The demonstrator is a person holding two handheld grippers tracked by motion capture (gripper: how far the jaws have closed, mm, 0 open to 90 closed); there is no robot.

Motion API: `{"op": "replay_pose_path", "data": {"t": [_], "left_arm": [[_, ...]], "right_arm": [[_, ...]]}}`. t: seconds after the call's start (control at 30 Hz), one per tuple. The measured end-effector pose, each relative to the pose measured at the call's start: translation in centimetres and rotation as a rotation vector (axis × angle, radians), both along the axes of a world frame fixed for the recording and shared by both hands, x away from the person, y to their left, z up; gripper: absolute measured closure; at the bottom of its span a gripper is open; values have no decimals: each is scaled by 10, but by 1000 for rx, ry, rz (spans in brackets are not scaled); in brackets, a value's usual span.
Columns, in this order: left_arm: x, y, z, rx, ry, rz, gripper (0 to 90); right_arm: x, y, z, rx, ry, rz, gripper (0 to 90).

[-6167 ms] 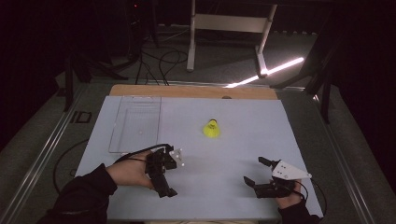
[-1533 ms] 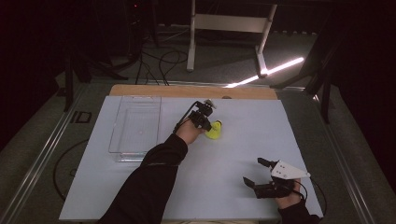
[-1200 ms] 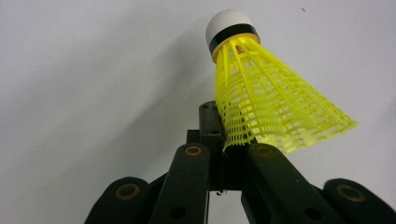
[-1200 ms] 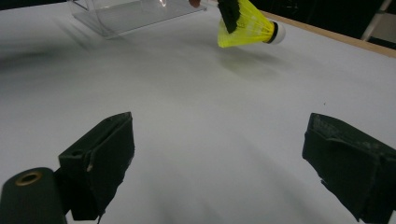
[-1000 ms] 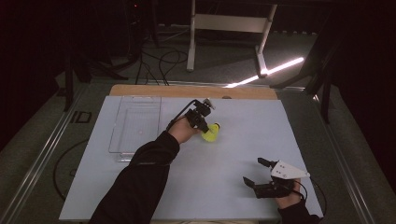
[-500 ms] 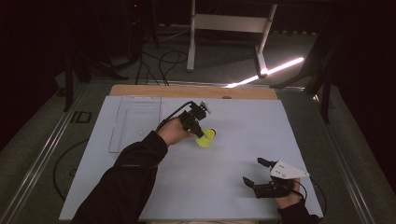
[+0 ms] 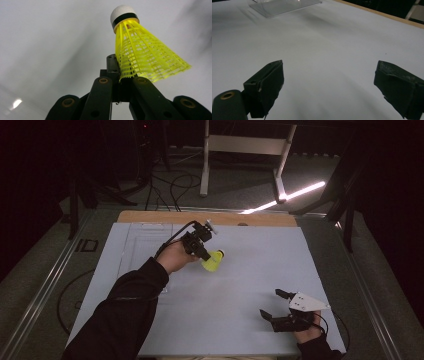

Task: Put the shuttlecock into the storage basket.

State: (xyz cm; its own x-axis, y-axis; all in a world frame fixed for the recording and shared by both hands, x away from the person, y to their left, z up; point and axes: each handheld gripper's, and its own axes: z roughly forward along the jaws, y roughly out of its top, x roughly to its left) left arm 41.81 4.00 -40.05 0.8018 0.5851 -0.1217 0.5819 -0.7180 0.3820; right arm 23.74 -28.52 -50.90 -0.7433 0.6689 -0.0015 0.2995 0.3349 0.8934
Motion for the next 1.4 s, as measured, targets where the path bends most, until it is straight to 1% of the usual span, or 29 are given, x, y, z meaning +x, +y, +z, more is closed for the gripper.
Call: {"op": "replay_pose_path", "data": {"t": [0.03,0.13,0.17,0.2,0.23,0.27,0.3,0.33,0.37,0.4,0.47,0.53,0.57,0.6,0.63,0.67,0.7,0.73,0.8,0.83,0.87,0.93,0.97,1.0,1.1,1.13,1.27,1.3,1.4], "left_arm": [[1,5,6,7,-10,6,900],[1,11,10,5,-15,14,900],[0,16,14,7,-26,24,900],[0,16,14,7,-26,24,900],[0,21,16,10,-26,29,900],[0,21,16,10,-26,29,900],[0,27,19,16,-31,35,900],[0,27,19,16,-31,35,900],[-1,34,21,16,-38,48,900],[-1,34,21,16,-38,48,900],[0,43,24,18,-44,70,900],[0,49,25,30,-47,72,900],[0,57,26,37,-42,85,900],[0,57,26,37,-42,85,900],[-1,63,26,42,-48,96,900],[-1,70,27,47,-43,106,900],[-1,70,27,47,-43,106,900],[-1,77,29,54,-54,126,900],[-1,84,31,54,-51,136,900],[0,93,33,54,-58,158,900],[0,93,33,54,-58,158,900],[0,102,36,51,-70,185,900],[1,110,38,48,-77,203,900],[1,110,38,48,-77,203,900],[2,123,41,47,-81,239,900],[2,123,41,47,-81,239,900],[3,134,41,48,-80,269,900],[3,138,41,52,-82,286,900],[3,142,40,51,-82,304,900]], "right_arm": [[0,1,0,-1,-3,2,93],[0,1,0,-4,-5,1,94],[0,1,1,-4,-9,-1,93],[0,1,1,-4,-9,-1,93],[0,0,1,-4,-13,-4,93],[0,0,1,-4,-13,-4,93],[-1,1,1,-5,-11,-3,94],[-1,1,1,-5,-11,-3,94],[-1,1,1,-8,-11,-4,93],[-1,1,1,-8,-11,-4,93],[-1,1,2,-8,-13,-5,93],[-1,1,2,-6,-13,-7,93],[-1,1,2,-10,-15,-8,94],[-1,1,2,-10,-15,-8,94],[0,1,1,-10,-15,-8,94],[0,1,1,-10,-13,-9,94],[0,1,1,-10,-13,-9,94],[0,1,1,-12,-14,-9,93],[0,1,1,-12,-11,-8,93],[0,2,1,-13,-10,-8,93],[0,2,1,-13,-10,-8,93],[0,2,1,-14,-10,-8,94],[0,2,1,-14,-10,-8,93],[0,2,1,-14,-10,-8,93],[0,2,1,-11,-9,-12,94],[0,2,1,-11,-9,-12,94],[1,2,1,-12,-3,-15,94],[1,2,0,-13,-3,-14,93],[1,2,0,-14,-5,-14,94]]}}
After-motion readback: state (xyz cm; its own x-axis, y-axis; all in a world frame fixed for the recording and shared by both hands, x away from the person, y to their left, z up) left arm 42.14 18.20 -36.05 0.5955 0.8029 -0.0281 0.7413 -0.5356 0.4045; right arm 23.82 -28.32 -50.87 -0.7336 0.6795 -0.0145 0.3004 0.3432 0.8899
